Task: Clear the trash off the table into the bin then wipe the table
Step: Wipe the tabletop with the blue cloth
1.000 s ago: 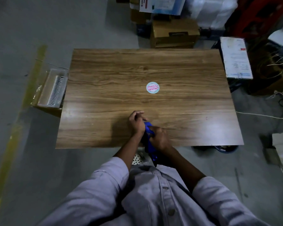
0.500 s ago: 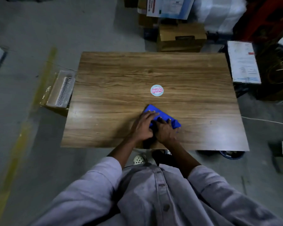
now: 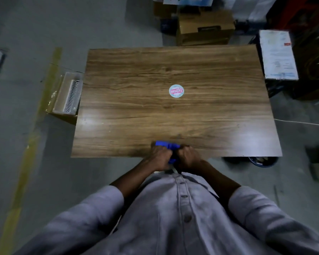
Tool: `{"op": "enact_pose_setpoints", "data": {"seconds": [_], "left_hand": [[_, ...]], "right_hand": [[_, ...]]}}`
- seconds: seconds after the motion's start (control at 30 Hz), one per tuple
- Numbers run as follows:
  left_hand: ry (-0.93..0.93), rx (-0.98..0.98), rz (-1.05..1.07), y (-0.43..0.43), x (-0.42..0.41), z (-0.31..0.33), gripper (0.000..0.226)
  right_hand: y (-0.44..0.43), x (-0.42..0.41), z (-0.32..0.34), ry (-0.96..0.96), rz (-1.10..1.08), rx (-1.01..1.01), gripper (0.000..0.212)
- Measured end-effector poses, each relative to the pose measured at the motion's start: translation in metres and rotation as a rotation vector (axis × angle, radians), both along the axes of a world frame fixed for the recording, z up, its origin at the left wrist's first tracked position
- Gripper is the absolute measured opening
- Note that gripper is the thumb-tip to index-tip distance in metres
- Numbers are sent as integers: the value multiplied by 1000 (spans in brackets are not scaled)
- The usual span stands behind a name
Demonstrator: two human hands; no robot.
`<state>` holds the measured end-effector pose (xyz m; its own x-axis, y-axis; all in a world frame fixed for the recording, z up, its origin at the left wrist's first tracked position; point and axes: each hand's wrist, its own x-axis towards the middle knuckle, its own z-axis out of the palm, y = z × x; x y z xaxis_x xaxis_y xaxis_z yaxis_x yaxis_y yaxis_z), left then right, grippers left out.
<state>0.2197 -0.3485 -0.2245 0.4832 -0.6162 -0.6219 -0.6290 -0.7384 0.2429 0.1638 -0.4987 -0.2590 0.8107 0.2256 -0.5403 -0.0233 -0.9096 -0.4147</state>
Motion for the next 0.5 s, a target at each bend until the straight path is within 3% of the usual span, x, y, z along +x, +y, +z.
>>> {"op": "enact_pose_setpoints", "data": {"seconds": [0.1,0.17,0.23,0.3,0.4,0.5], "left_hand": [[111,-45,66,-4,19,27,14],[-11,-137,144,-11,40,32,29],[-154,-261,224,-19,53,27,53],[-145,-268,269,-23,57,11,70],[-14,-128,222,-10,40,-14,81],[29,-131,241,15,16,-14,68]], "right_hand": [[-13,6,22,-152,1,73,26],[-19,19,28,-372,-80,101,28],[-24,36,25,-451,-217,69,40],[-26,50,18,-324,-266,-17,56],[-10,45,3,-64,-140,-178,55],[14,19,10,-43,-66,-173,48]]}}
